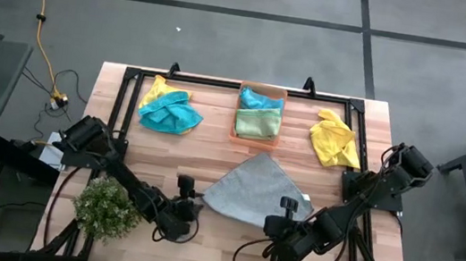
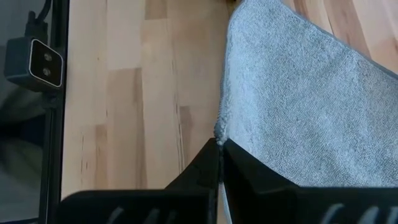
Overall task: Fold microfiber towels
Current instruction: Fold the gray microfiber cloth
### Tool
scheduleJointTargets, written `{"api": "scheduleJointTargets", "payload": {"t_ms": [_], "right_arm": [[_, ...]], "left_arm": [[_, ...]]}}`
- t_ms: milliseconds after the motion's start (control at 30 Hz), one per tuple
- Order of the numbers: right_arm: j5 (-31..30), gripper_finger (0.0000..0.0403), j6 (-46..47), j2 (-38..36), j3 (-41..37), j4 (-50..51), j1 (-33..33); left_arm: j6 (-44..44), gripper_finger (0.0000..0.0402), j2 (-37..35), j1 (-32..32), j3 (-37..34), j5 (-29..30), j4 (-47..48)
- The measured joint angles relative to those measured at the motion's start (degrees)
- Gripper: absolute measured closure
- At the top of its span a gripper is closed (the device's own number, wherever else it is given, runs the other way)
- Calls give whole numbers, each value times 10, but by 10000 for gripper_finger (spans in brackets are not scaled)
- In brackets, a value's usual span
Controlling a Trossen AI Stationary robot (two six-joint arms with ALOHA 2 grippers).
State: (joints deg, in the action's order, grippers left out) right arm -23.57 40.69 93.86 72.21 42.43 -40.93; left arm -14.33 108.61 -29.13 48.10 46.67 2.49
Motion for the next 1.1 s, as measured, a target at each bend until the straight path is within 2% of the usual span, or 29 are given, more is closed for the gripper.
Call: {"api": "scheduleJointTargets", "payload": {"t_ms": [333, 500, 833, 967, 1100], "right_arm": [[0, 403, 5, 0, 0, -3, 0], [0, 403, 9, 0, 0, -3, 0], [0, 403, 9, 0, 0, -3, 0], [0, 403, 9, 0, 0, -3, 0], [2, 403, 9, 0, 0, -2, 0]], "left_arm": [[13, 228, 1, 4, 0, 42, -5], [15, 232, 4, 25, 0, -2, -4], [28, 238, 3, 63, 1, -13, 4], [24, 272, 3, 70, 0, -18, 6], [6, 342, 0, 68, 23, -16, 62]]}}
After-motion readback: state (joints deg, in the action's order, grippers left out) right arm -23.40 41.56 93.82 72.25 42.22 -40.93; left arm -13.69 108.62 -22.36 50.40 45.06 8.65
